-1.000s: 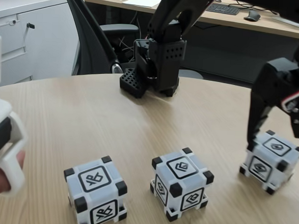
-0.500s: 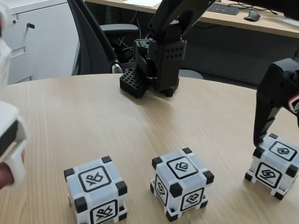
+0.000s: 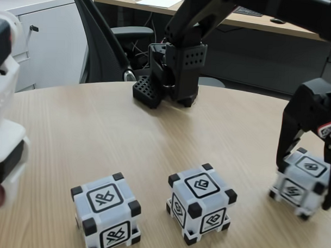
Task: Stack cubes from left to right.
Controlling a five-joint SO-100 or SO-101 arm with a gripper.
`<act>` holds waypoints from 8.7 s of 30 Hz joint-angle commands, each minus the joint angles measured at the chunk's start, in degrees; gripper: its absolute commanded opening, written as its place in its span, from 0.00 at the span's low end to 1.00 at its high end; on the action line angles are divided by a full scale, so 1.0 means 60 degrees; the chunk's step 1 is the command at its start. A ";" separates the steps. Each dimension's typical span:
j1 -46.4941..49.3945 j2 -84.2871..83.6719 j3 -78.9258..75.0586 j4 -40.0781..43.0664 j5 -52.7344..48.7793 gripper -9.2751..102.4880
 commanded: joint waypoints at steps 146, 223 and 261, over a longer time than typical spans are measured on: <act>0.8350 0.4980 0.0396 -0.0674 -0.0835 0.08; 0.7954 0.3545 0.1465 -0.0146 -0.1816 0.08; 0.7969 0.3457 0.0249 -0.0146 -0.1890 0.08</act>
